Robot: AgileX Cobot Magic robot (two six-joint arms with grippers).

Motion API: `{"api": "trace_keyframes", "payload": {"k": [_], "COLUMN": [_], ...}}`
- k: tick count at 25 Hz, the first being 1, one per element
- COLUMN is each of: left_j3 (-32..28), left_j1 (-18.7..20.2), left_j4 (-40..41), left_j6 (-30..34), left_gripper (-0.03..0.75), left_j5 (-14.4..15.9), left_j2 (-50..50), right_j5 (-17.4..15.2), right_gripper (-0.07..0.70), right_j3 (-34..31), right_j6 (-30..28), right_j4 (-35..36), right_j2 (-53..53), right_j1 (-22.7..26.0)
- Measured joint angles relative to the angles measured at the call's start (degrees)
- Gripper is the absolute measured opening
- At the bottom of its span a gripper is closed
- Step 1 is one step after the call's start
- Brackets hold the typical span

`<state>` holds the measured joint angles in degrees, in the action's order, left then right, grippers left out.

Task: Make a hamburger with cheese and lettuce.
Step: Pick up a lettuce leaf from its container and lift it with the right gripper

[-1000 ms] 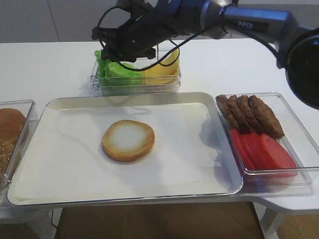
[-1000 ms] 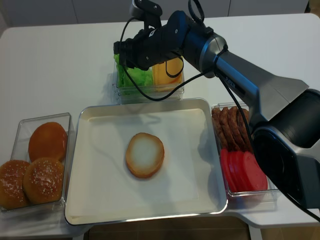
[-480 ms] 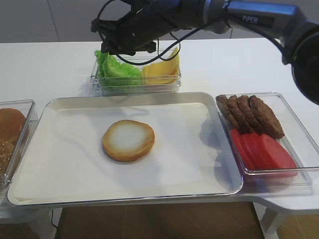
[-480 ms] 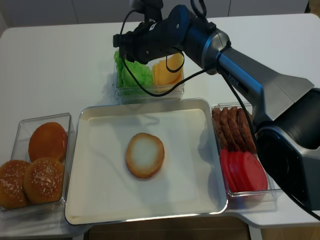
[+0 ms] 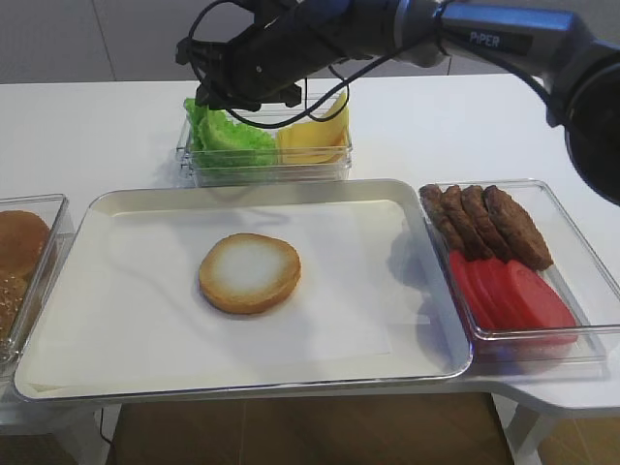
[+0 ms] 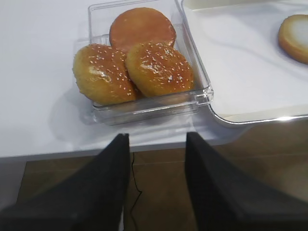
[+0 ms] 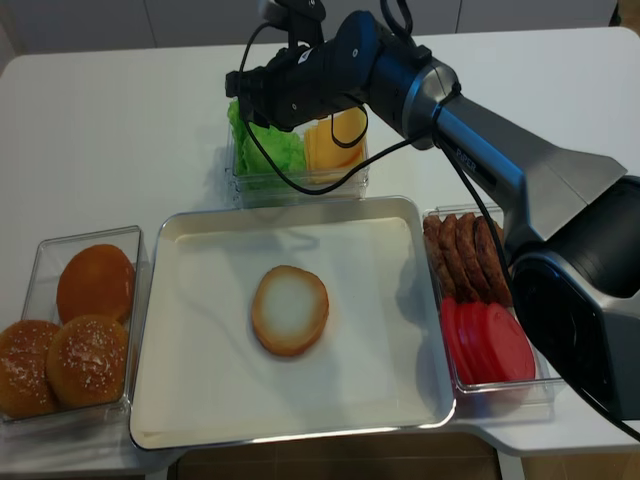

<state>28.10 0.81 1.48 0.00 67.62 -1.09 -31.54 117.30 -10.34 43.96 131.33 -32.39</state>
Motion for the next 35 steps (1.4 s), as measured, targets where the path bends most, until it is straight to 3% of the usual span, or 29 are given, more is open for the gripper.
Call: {"api": "trace_keyframes", "payload": {"k": [9, 35], "left_j3": [0.0, 0.0], "left_j1": [0.0, 0.0], "left_j4": [0.0, 0.0], "left_j6": [0.0, 0.0], "left_gripper": [0.29, 0.289], "left_j5": [0.0, 0.0], "left_j2": [0.0, 0.0], "right_j5": [0.0, -0.45], "right_gripper": [0.007, 0.0], "right_j3": [0.0, 0.0], "right_j6": [-0.1, -1.68], "right_j4": [1.54, -0.61], "right_j2": [0.0, -4.68], "right_j1": [0.0, 0.0]}}
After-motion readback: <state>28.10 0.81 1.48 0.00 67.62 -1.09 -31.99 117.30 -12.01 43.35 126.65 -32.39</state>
